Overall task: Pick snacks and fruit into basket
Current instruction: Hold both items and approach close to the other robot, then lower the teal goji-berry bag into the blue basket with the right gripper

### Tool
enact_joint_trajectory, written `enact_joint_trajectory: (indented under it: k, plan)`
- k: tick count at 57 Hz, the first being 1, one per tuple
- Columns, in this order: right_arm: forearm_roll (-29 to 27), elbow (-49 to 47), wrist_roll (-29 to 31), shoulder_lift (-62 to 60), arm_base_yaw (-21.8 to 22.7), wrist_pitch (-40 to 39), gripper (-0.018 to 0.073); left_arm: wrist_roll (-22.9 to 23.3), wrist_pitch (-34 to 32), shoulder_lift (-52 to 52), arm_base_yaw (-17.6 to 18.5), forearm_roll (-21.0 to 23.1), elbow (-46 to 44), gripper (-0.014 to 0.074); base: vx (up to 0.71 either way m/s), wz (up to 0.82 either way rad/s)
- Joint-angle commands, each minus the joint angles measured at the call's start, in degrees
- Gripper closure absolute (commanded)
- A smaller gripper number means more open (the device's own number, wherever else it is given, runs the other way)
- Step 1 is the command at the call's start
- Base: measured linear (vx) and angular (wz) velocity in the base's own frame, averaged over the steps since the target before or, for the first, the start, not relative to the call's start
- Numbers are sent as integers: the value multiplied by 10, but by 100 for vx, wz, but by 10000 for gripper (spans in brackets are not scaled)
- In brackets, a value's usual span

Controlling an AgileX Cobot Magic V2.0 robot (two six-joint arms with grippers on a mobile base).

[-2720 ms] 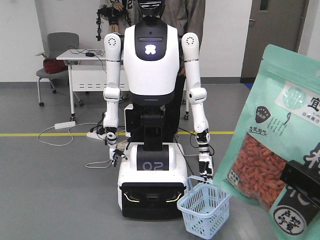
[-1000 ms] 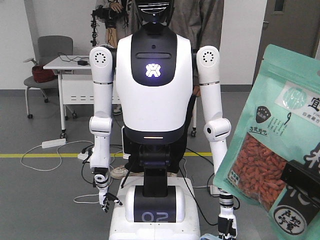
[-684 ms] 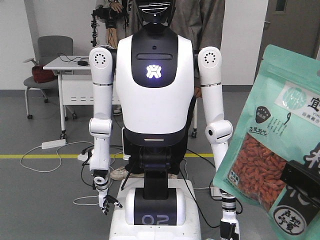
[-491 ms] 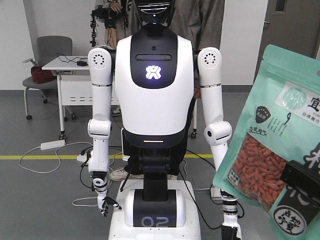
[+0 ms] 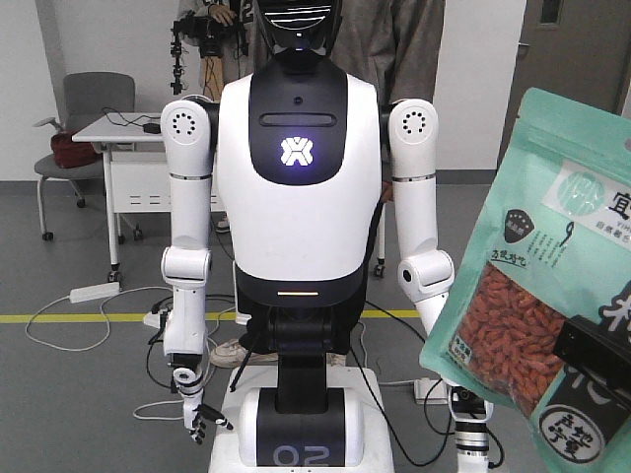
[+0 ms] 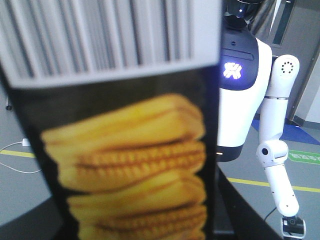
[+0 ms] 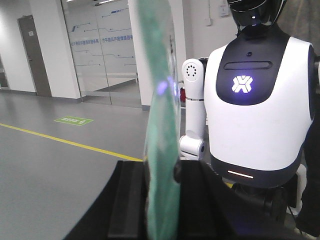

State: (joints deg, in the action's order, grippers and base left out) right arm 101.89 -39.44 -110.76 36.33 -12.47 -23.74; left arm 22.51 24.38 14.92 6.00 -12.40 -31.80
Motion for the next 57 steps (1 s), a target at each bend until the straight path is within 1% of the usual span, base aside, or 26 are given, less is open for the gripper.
enact_joint_trajectory:
  k: [1, 24, 57]
  plan:
    - [1, -18, 0, 0, 2, 19, 568, -1, -58, 7, 4, -4, -21, 594, 11, -4]
    - [1, -18, 0, 0, 2, 19, 568, -1, -58, 7, 4, -4, -21, 594, 7, -2]
    - [1, -18, 0, 0, 2, 19, 568, -1, -58, 7, 4, -4, -21, 594, 0, 0]
